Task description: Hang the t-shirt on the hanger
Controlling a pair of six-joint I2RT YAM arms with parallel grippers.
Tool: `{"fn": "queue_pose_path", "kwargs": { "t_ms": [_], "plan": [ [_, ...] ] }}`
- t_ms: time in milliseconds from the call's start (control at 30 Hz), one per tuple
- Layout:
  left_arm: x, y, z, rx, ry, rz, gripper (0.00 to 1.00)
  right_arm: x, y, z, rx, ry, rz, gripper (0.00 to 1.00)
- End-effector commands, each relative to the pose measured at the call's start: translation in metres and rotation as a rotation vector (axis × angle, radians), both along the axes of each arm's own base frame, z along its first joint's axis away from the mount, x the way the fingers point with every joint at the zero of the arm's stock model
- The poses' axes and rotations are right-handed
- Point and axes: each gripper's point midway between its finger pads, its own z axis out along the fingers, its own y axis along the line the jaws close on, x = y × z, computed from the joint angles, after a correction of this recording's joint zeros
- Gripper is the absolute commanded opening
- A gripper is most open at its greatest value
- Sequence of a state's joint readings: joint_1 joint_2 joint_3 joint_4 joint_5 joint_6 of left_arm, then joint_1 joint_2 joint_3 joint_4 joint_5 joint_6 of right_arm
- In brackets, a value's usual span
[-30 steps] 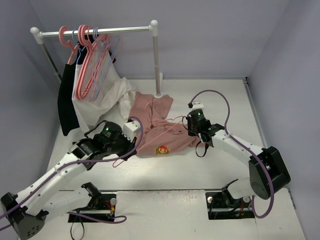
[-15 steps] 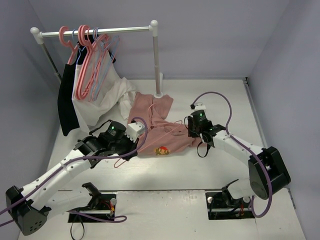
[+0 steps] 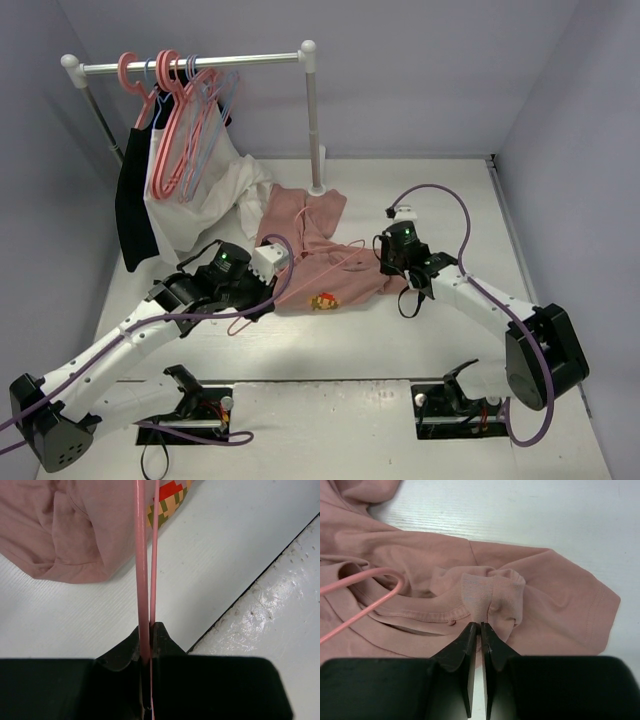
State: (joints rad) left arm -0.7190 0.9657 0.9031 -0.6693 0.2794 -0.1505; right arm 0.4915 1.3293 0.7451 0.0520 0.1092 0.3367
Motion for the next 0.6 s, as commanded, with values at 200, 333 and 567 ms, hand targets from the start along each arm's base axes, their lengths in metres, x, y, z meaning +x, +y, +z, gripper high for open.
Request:
{"fn": "queue_pose_path", "kwargs": {
  "t_ms": [200, 333, 567],
  "plan": [
    [0.006, -0.008, 0.018, -0.05, -0.048, 0.001, 0.0, 0.01, -0.003, 0.008, 0.008, -0.049, -0.041, 0.29],
    [0.007, -0.008, 0.017, -0.046, -0.046, 0.003, 0.0, 0.012, 0.001, 0.014, 0.026, -0.065, -0.031, 0.31],
    [0.007, -0.007, 0.017, -0.045, -0.047, 0.003, 0.0, 0.017, 0.002, 0.001, 0.013, -0.045, -0.048, 0.3]
  ]
}}
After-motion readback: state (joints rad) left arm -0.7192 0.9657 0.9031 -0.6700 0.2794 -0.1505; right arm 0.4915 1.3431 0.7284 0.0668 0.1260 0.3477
